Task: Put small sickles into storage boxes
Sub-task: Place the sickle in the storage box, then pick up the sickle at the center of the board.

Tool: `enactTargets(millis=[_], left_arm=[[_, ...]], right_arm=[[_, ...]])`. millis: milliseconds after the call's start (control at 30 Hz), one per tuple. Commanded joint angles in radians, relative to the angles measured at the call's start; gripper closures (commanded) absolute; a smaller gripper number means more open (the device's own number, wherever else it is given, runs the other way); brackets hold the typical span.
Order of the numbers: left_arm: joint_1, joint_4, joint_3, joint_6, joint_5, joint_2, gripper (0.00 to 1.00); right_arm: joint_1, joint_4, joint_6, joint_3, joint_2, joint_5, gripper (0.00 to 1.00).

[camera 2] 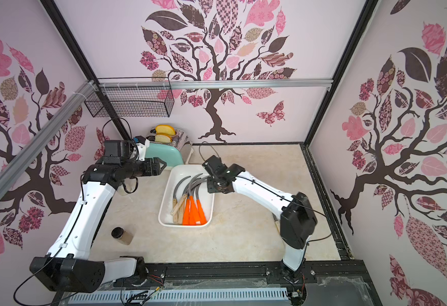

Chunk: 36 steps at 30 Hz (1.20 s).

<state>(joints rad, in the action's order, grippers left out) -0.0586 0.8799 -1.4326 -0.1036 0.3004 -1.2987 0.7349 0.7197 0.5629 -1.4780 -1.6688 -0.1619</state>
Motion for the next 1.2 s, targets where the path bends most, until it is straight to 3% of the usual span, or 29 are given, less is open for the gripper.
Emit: enactTargets(millis=[0,167,367,500,700,1167], left_arm=[[0.003,-0.027,-0.024,0.016,0.026,-0.008,0.24],[-0.004,-0.04,-0.034,0.027,0.054,-0.018,0.23],[-0.079,-0.045,-0.037,0.076,0.043,-0.025,0.23],[-0.131,-0.054,-0.031,0.081,0.056,-0.029,0.22],[-0.136,-0.064,-0.019,0.055,0.09,-0.046,0.22],[-0.136,-0.061,0.035,0.067,0.117,-0.03,0.22]], right_arm=[[-0.108,0.011,0.0,0.141,0.151,-0.082,0.53],[-0.315,-0.001,-0.018,0.332,0.353,0.008,0.5],[-0.449,0.1,-0.057,0.461,0.37,0.107,0.48],[-0.463,0.095,-0.043,0.552,0.392,0.121,0.46],[-0.5,0.1,-0.043,0.639,0.406,0.104,0.45],[-0.512,0.182,-0.042,0.619,0.34,0.083,0.42]])
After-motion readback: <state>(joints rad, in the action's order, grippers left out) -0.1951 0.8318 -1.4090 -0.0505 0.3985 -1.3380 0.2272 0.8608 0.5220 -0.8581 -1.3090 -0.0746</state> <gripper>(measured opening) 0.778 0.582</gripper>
